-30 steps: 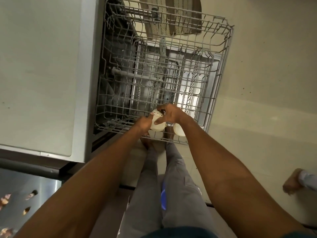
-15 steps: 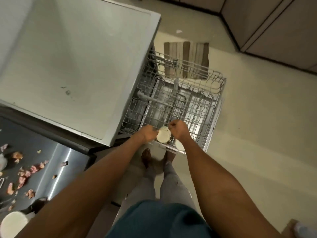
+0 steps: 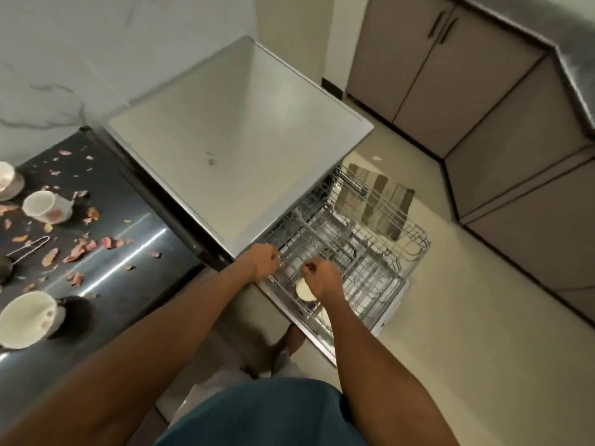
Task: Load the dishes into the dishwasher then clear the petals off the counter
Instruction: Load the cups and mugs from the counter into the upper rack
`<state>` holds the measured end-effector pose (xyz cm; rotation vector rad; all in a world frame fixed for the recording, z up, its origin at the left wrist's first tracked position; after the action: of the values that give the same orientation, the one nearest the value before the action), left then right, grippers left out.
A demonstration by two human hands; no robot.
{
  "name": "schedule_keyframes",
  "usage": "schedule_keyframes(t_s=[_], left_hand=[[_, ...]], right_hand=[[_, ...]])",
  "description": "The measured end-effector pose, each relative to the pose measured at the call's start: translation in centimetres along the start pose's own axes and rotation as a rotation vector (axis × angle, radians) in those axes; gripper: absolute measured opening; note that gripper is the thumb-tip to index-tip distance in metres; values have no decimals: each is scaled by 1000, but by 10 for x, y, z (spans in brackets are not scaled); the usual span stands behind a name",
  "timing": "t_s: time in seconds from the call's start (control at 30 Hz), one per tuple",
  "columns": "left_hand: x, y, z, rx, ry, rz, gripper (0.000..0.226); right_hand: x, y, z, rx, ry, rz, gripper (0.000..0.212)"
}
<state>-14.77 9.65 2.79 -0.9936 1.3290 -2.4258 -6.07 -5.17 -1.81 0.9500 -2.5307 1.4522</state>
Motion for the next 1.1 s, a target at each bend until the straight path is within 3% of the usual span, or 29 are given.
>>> schedule_keyframes(t_s=[0.13, 0.4, 0.7, 1.1], left_hand=[[30, -23, -30, 27, 9, 76, 31], [138, -65, -121, 75, -141, 282, 30], [256, -84, -237, 146, -400, 443, 20], [358, -71, -350, 335, -733, 626, 20]], right_hand=[[14, -2, -60, 72, -169, 18, 25], [82, 42, -177, 148, -459, -35, 29], [181, 114, -303, 157, -747, -83, 23], [257, 192, -405, 291, -1080, -259, 23]])
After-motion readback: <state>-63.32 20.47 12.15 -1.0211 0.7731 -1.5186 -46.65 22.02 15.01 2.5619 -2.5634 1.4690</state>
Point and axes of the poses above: each hand's wrist, its own x-axis away from the middle knuckle, its own y-axis out of the palm, z = x × y, the point moved 9 cm from there along -x, towards the middle knuckle, and after that the axes turned 12 degrees about z, right-handed, at the moved point
